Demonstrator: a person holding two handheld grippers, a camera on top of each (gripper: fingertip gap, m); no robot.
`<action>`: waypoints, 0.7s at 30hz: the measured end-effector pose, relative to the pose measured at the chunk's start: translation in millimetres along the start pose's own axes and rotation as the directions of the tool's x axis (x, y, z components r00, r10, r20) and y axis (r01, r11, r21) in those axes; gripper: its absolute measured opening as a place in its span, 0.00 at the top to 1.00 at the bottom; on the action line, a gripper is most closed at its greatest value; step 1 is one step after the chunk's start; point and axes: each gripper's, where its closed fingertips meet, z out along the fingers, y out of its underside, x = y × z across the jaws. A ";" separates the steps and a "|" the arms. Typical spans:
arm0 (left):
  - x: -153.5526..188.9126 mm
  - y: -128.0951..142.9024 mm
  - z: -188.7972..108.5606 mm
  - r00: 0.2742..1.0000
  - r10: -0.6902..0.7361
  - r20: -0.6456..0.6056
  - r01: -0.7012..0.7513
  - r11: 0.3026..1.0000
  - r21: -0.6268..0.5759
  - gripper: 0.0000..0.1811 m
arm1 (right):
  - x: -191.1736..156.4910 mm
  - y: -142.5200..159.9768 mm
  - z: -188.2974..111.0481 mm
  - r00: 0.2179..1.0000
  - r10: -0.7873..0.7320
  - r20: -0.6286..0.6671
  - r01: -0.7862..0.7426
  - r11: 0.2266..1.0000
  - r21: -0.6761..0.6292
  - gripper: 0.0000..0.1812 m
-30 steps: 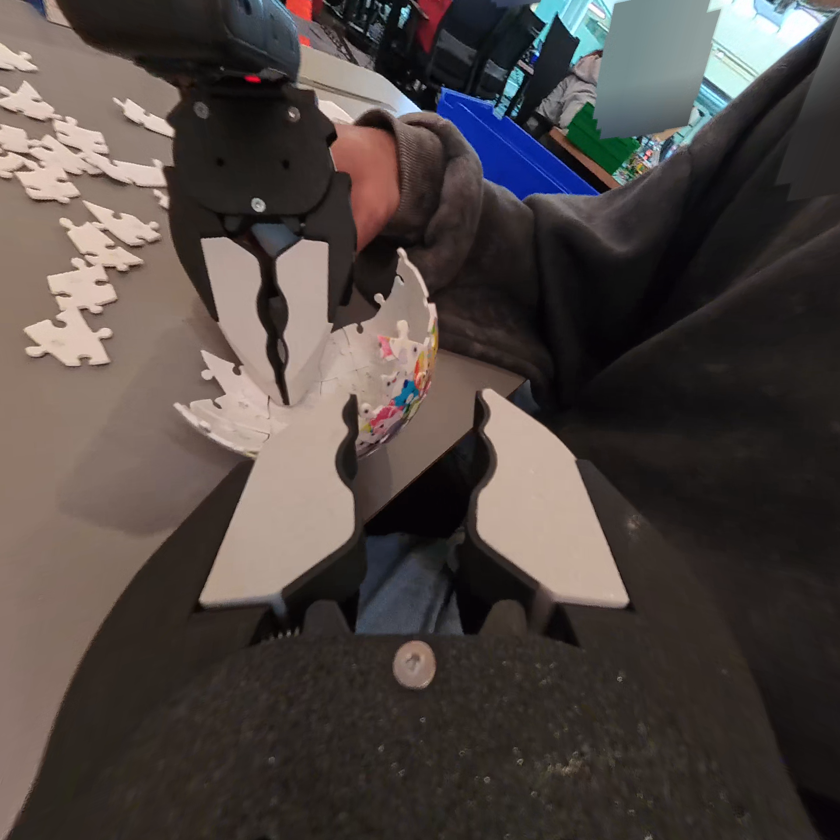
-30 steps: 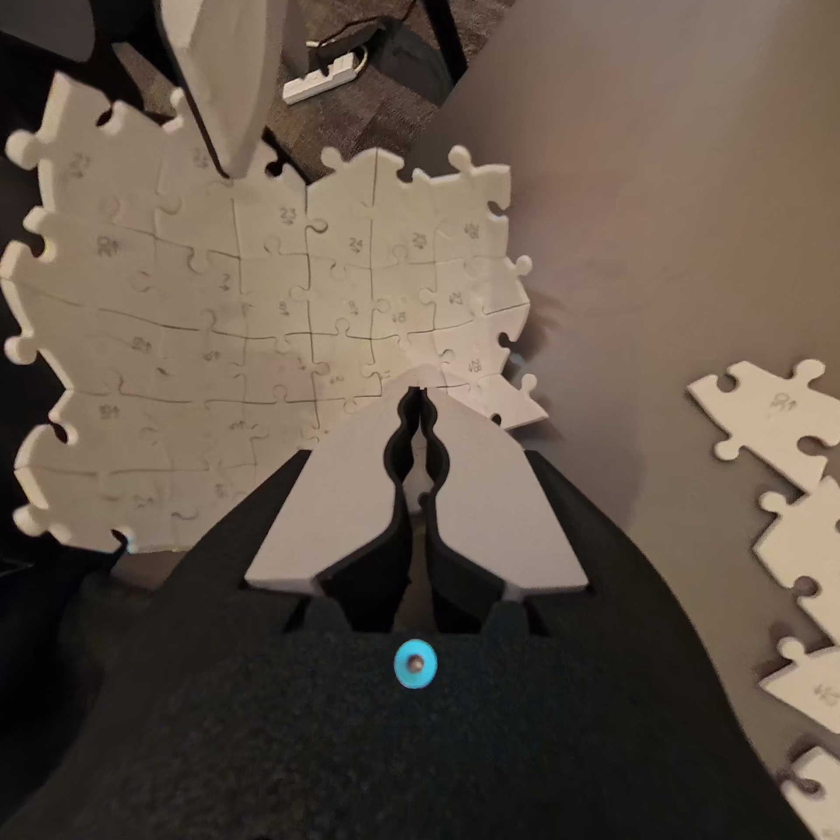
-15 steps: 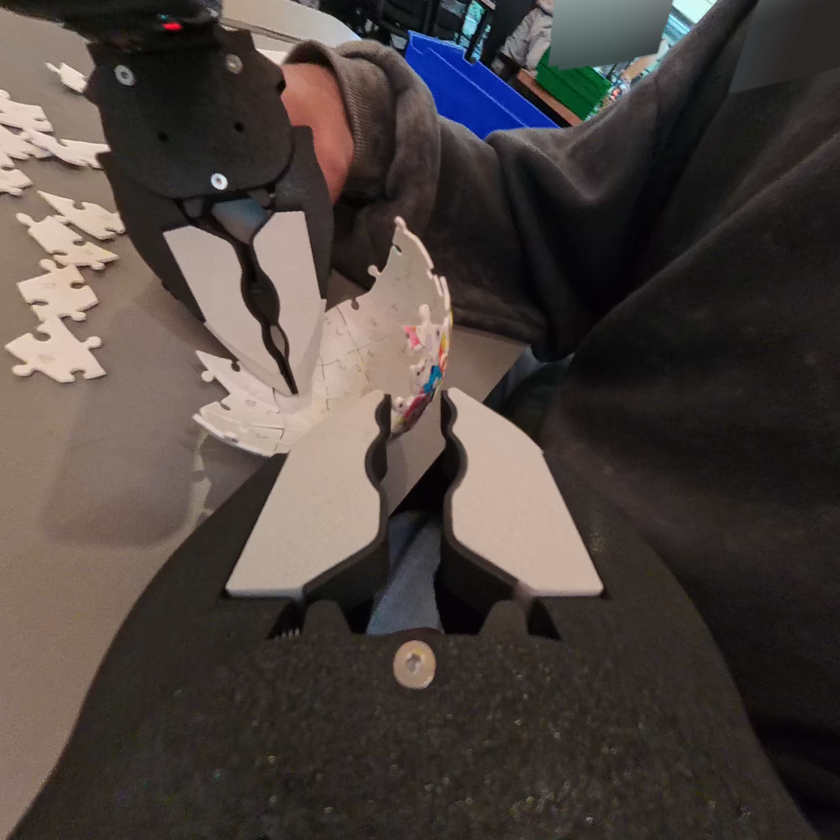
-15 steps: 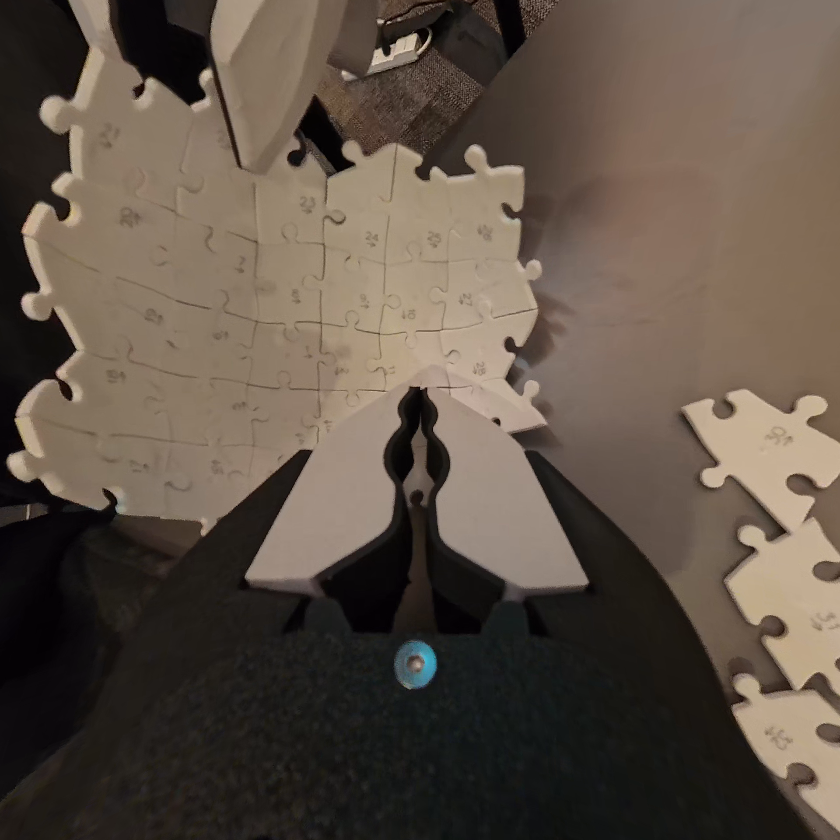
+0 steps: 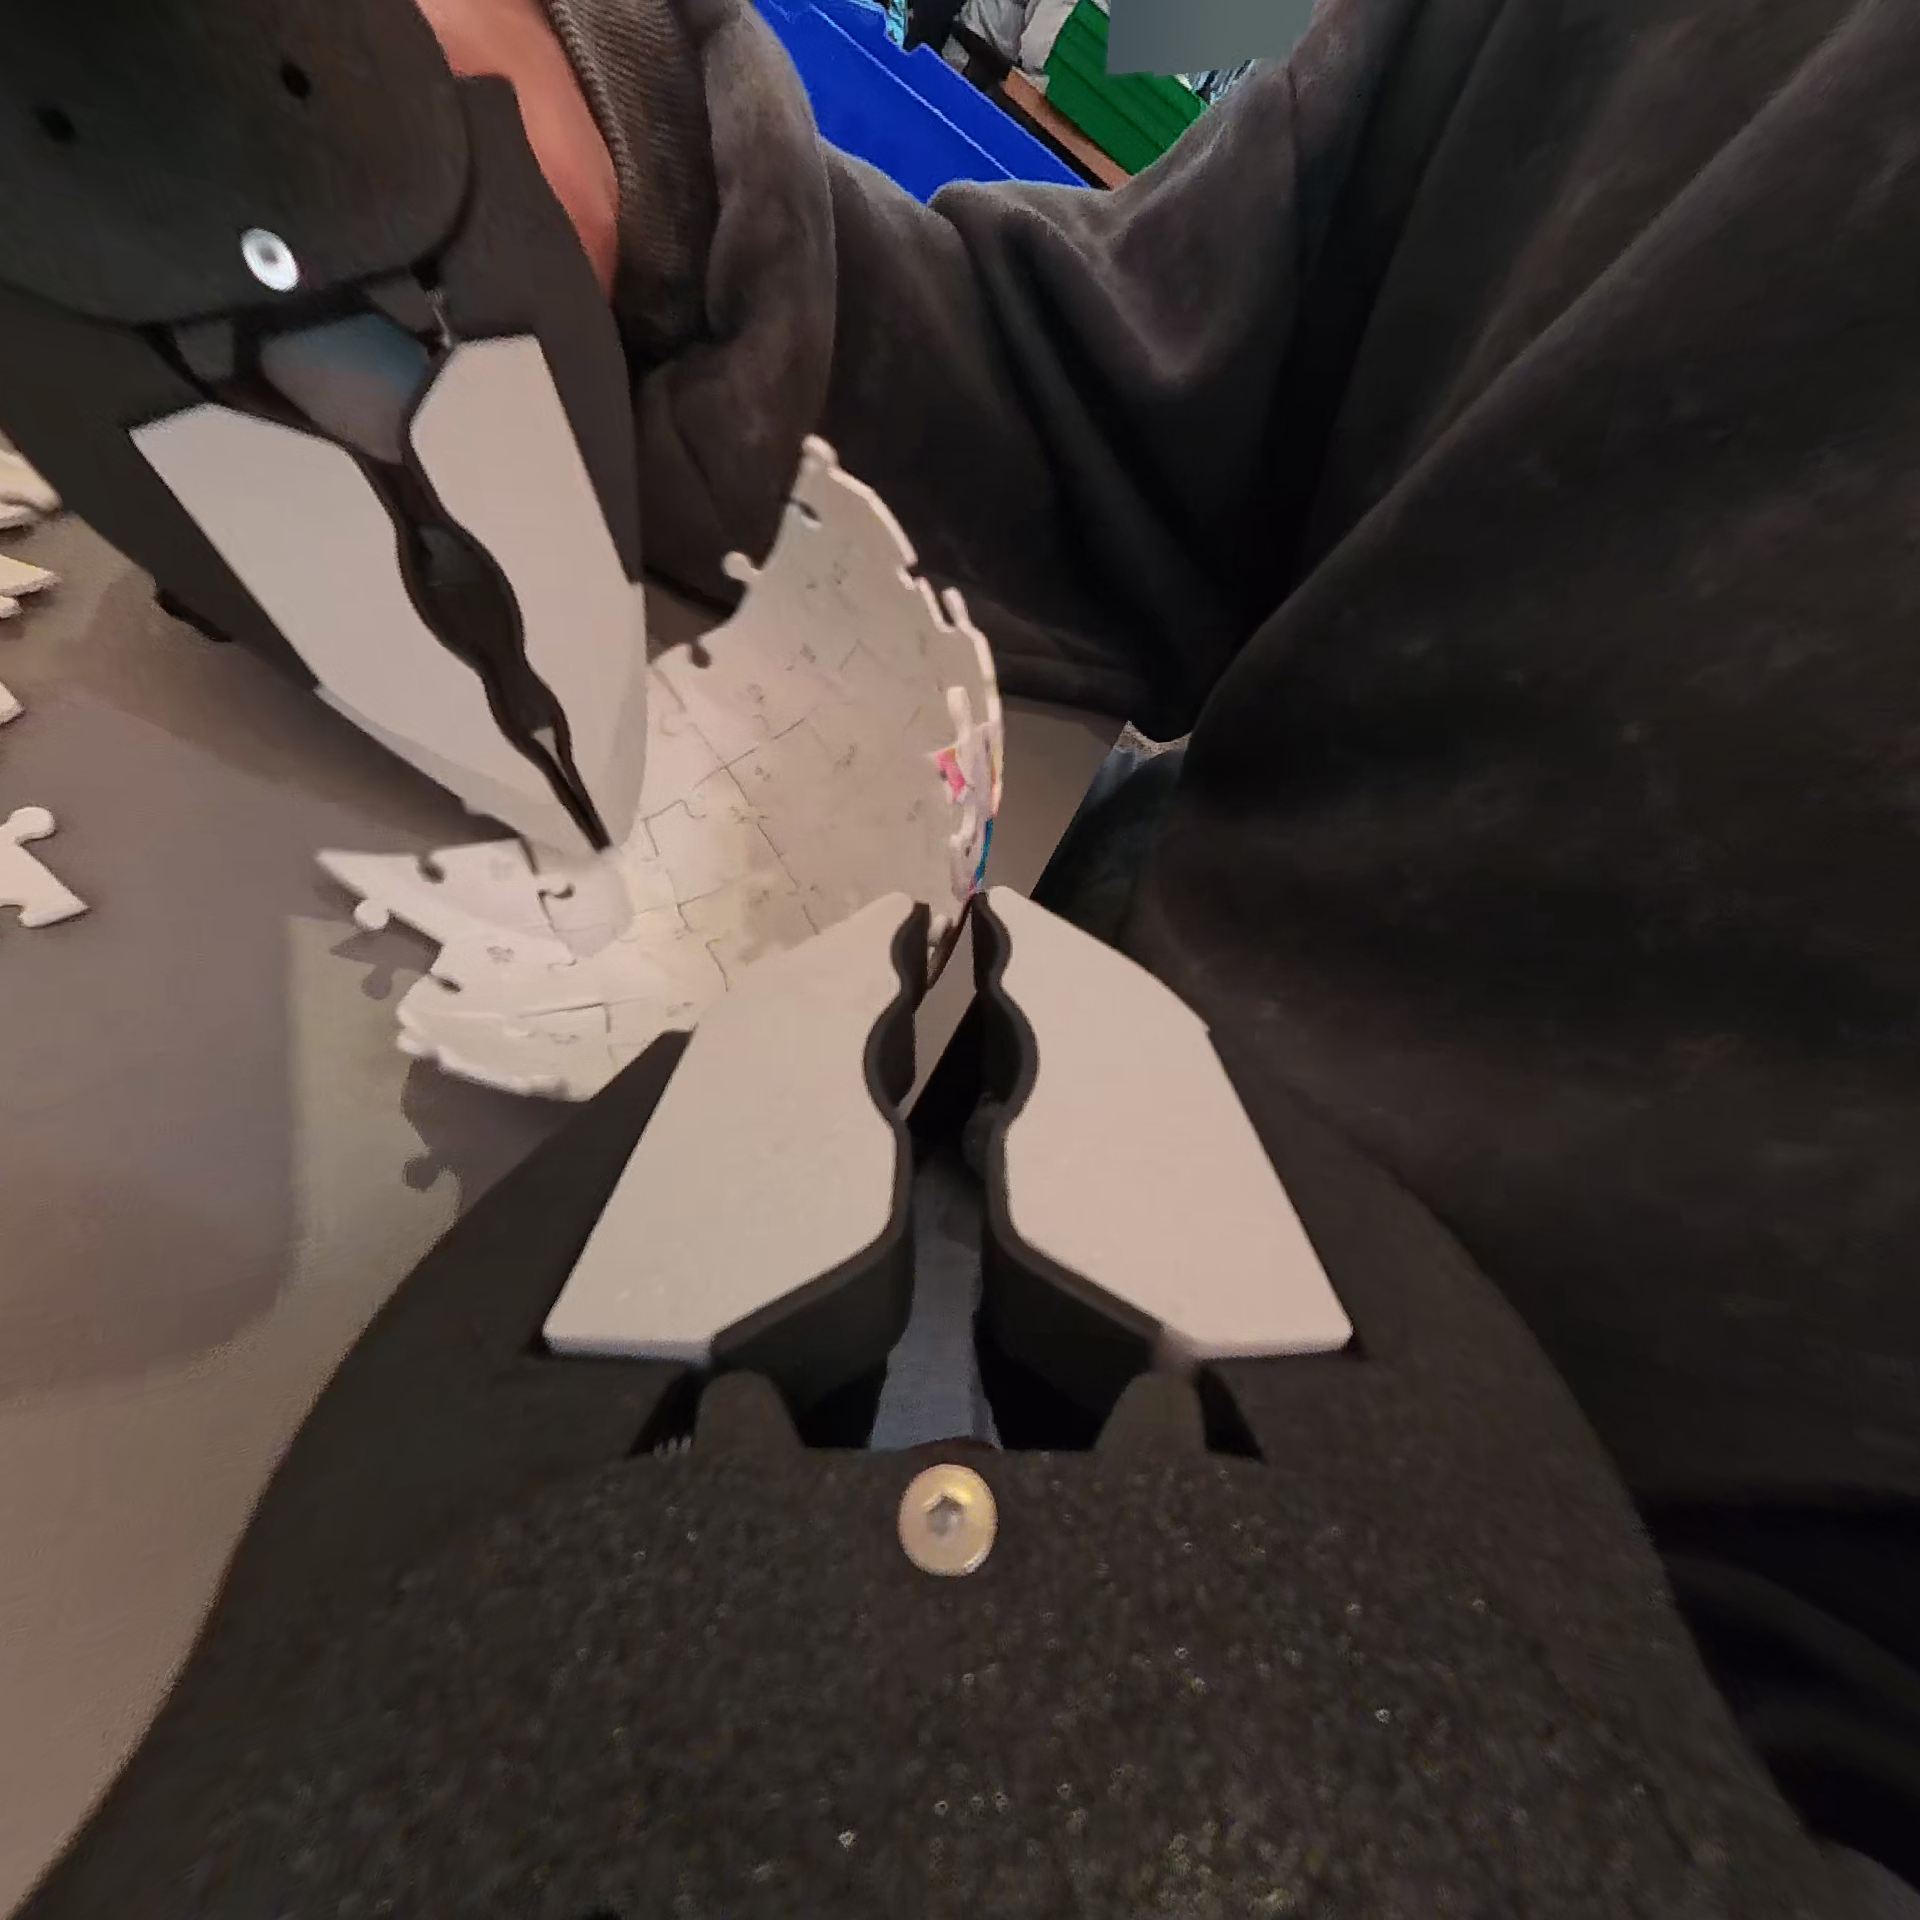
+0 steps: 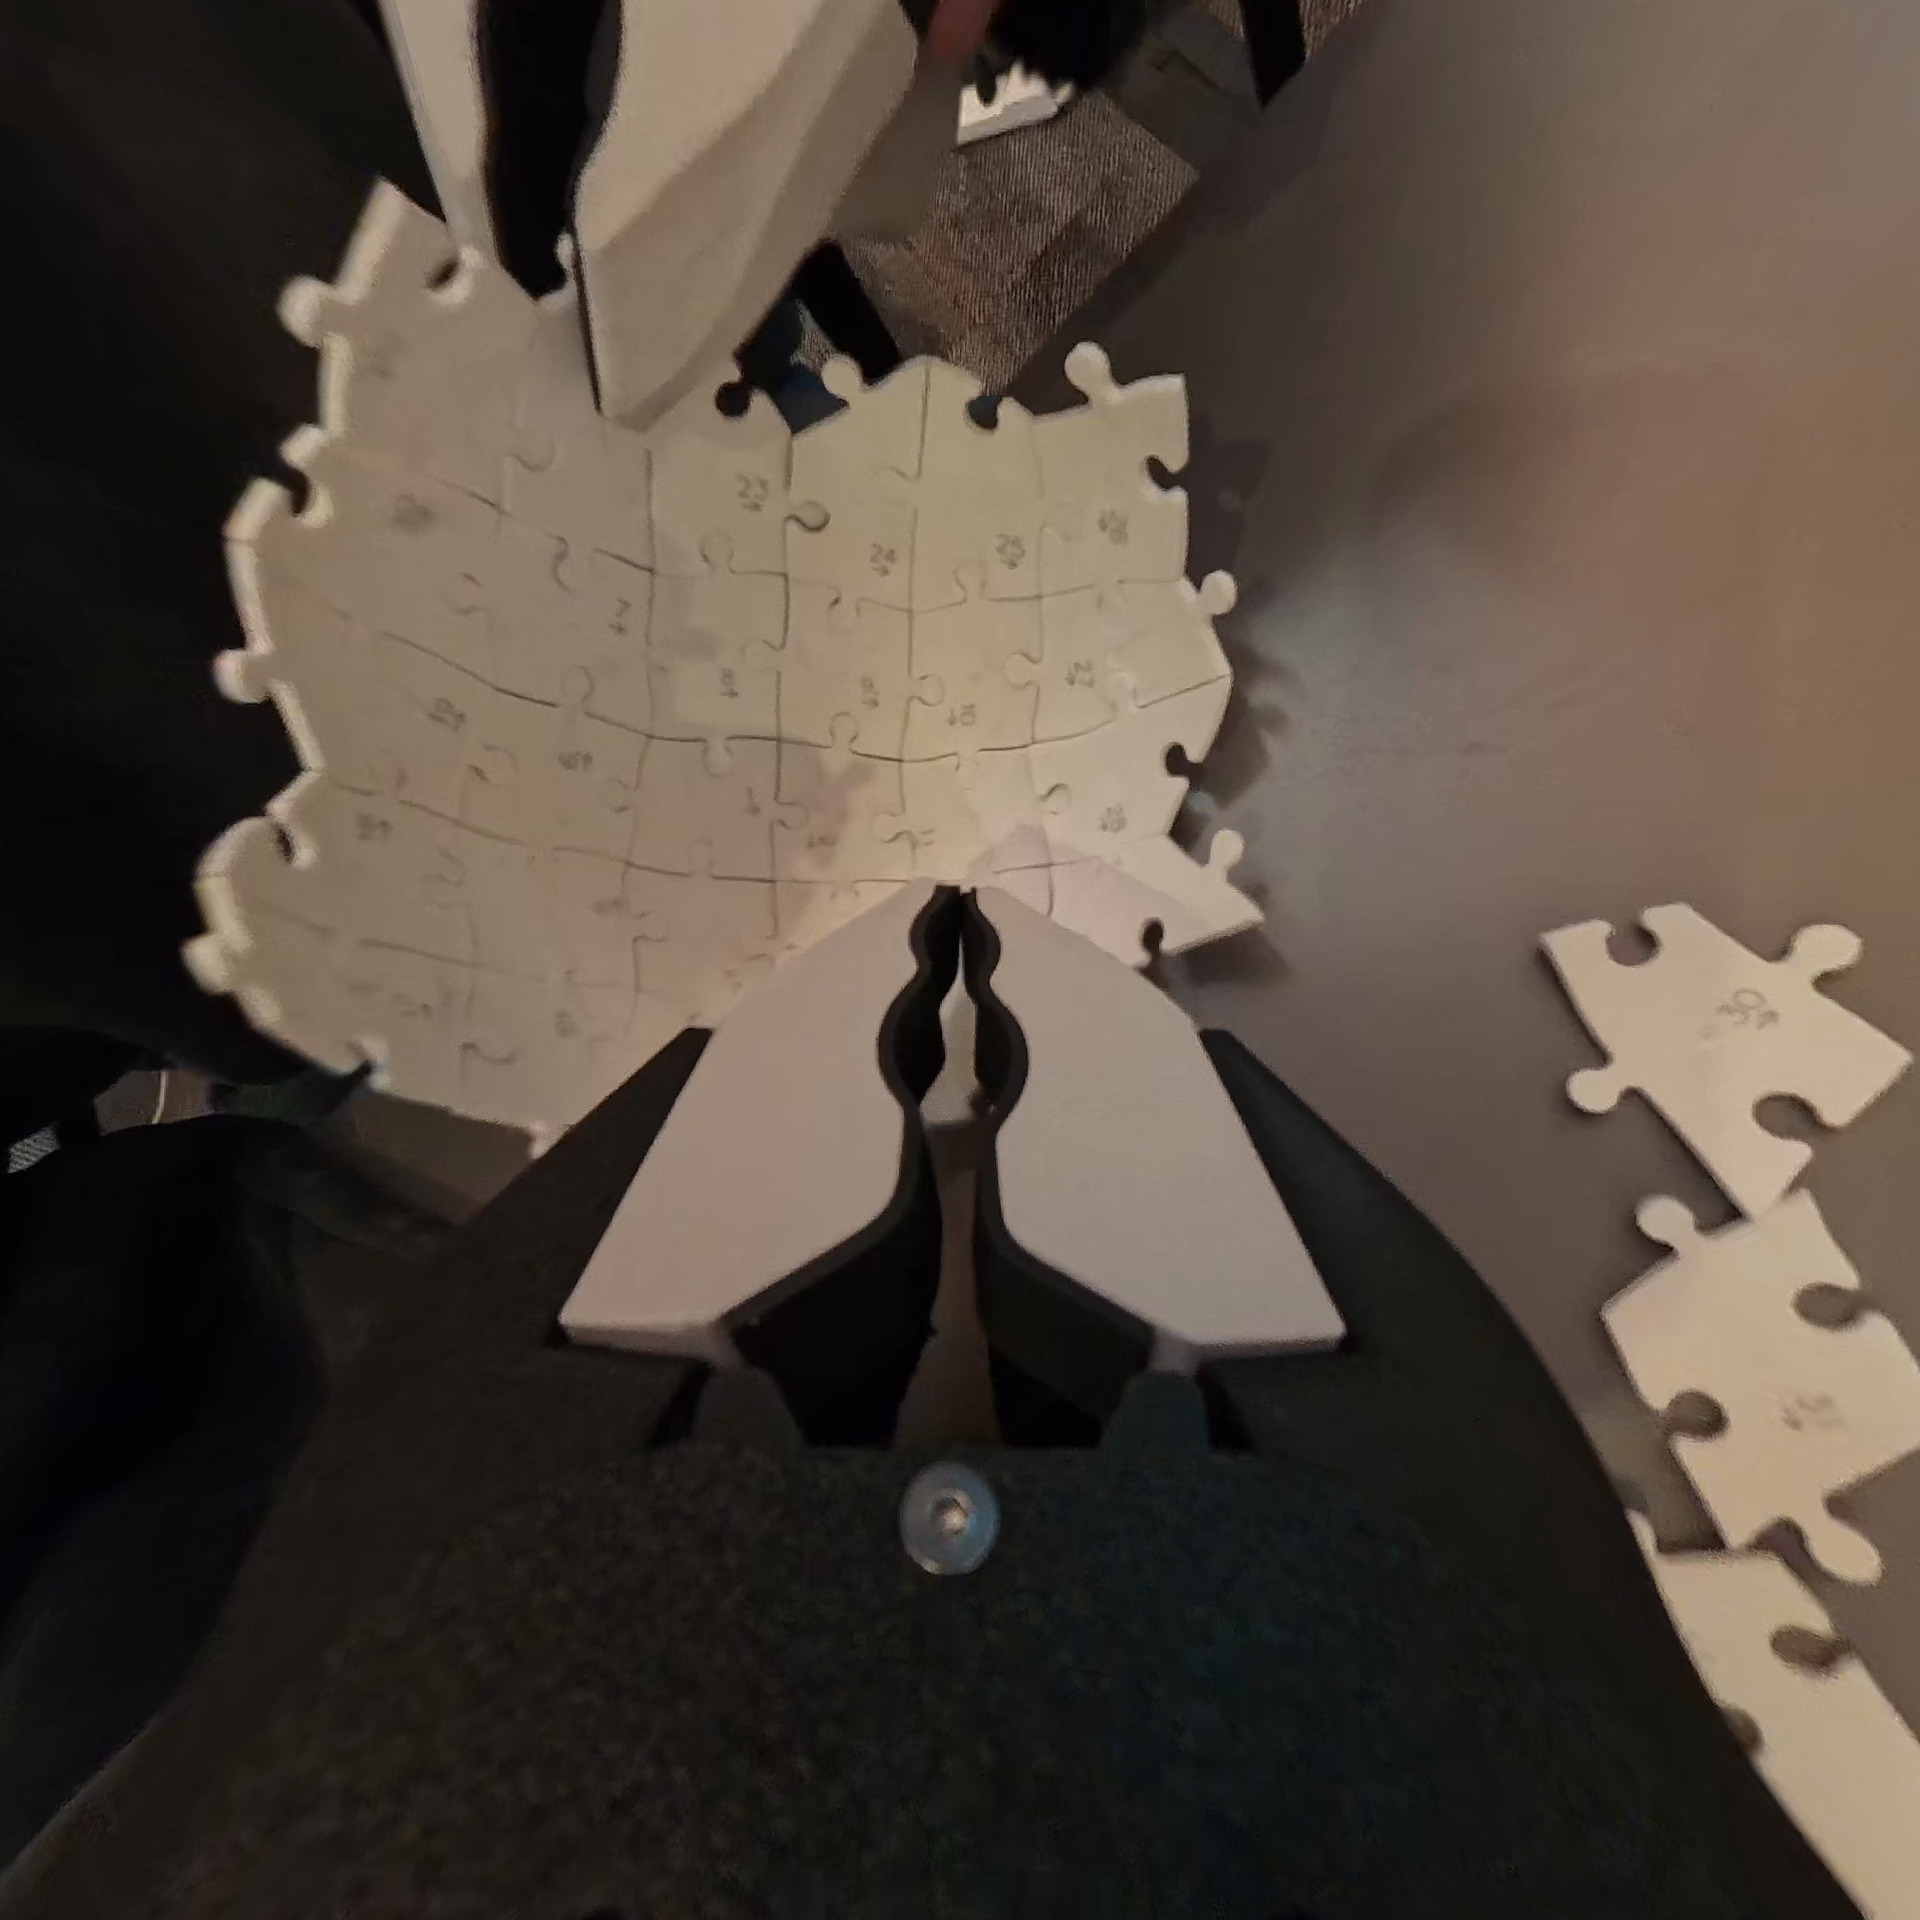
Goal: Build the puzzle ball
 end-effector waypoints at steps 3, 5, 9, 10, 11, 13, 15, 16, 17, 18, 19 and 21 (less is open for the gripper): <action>1.4 -2.7 0.7 1.000 -0.014 -0.024 0.014 1.000 0.012 0.99 | 2.3 -7.9 -18.5 0.999 0.007 -0.034 -0.004 0.996 0.086 1.00; 0.5 -4.6 -0.3 0.999 -0.026 -0.029 0.027 0.999 0.018 0.99 | 15.1 -11.0 -28.4 0.993 0.035 -0.110 -0.022 0.993 0.119 1.00; 3.7 -11.4 -4.0 0.996 -0.054 -0.069 0.058 0.997 0.051 0.99 | 34.0 -20.5 -30.4 0.981 0.040 -0.190 -0.017 0.992 0.123 1.00; 5.0 -13.0 -4.6 0.995 -0.062 -0.083 0.067 0.996 0.057 0.99 | 35.9 -23.3 -29.8 0.982 0.033 -0.184 -0.014 0.994 0.107 1.00; 6.0 -13.8 -4.8 0.993 -0.068 -0.095 0.074 0.995 0.060 0.99 | 37.1 -26.1 -28.4 0.986 0.024 -0.166 -0.010 0.996 0.089 1.00; 8.0 -13.2 -3.5 0.991 -0.072 -0.116 0.079 0.995 0.056 0.99 | 29.8 -30.8 -19.4 0.998 -0.003 -0.057 0.005 0.999 0.039 1.00; 8.9 -13.3 -2.2 0.988 -0.079 -0.135 0.088 0.995 0.057 0.99 | 21.0 -31.8 -6.1 0.998 -0.037 0.042 0.038 0.999 -0.017 1.00; 8.9 -14.0 -2.0 0.987 -0.081 -0.142 0.090 0.994 0.061 0.99 | 19.1 -30.8 0.5 0.997 -0.055 0.061 0.058 0.997 -0.048 1.00; 8.8 -14.4 -2.1 0.986 -0.081 -0.148 0.091 0.994 0.064 0.99 | 17.2 -29.1 6.2 0.995 -0.073 0.070 0.078 0.995 -0.069 1.00; 8.3 -14.8 -2.7 0.985 -0.083 -0.153 0.094 0.993 0.068 0.99 | 14.8 -26.2 10.3 0.993 -0.082 0.079 0.089 0.992 -0.087 1.00; 7.7 -15.5 -3.5 0.984 -0.085 -0.158 0.098 0.992 0.073 0.99 | 15.1 -23.8 12.3 0.994 -0.084 0.071 0.091 0.991 -0.097 1.00; 7.2 -15.6 -5.1 0.981 -0.091 -0.171 0.106 0.991 0.080 0.99 | 20.2 -22.9 11.1 0.996 -0.086 0.030 0.088 0.992 -0.088 1.00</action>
